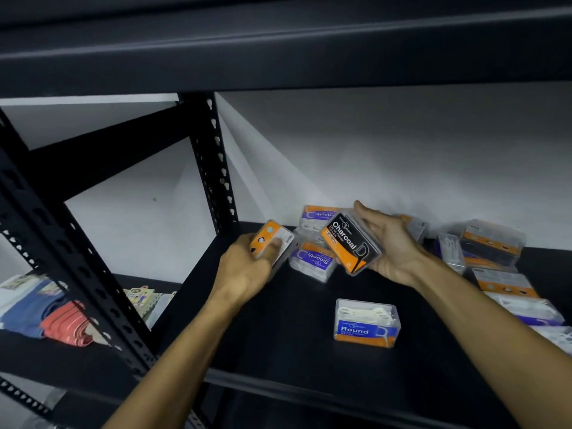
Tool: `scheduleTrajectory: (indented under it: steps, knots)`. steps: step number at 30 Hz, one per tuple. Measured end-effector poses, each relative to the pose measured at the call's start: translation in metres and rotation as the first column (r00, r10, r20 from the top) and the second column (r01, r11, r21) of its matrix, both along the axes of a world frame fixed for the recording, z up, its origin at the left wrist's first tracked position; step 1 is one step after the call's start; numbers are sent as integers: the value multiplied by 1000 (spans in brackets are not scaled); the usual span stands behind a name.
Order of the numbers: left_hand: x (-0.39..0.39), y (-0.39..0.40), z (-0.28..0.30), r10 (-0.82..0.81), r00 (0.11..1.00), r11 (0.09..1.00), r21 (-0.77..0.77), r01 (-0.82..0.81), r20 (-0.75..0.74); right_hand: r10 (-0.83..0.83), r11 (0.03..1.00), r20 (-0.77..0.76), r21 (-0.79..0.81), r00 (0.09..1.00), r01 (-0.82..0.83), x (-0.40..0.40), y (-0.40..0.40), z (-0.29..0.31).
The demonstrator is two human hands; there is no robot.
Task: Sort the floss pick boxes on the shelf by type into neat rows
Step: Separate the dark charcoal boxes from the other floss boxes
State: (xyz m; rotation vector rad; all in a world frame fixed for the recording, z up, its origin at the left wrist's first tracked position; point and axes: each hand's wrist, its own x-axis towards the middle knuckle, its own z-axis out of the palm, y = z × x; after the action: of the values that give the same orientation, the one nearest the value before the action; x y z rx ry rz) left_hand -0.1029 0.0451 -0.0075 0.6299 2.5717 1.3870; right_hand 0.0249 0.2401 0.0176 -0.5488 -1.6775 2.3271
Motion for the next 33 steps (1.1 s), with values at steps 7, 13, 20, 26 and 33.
scheduleTrajectory:
  steps: [7, 13, 20, 26, 33]
  knots:
    - [-1, -35, -3, -201, 882, 856, 515, -53, 426, 65, 962, 140, 253, 988, -99, -13, -23, 4]
    - [-8, -68, -3, -242, 931, 873, 480, 87, 272, -12, 844, 265, 519, 964, -132, -29, -43, -1]
    - [-33, -98, 1, -484, 861, 860, -265, 435, -157, -31, 582, 399, 753, 916, -309, -34, -67, 5]
    - [-34, -94, 4, -637, 764, 624, -653, 429, -106, -95, 297, 472, 854, 876, -428, -40, -85, 1]
    - [-28, -93, 4, -654, 753, 596, -662, 454, -72, -160, 154, 476, 877, 865, -454, -37, -94, -4]
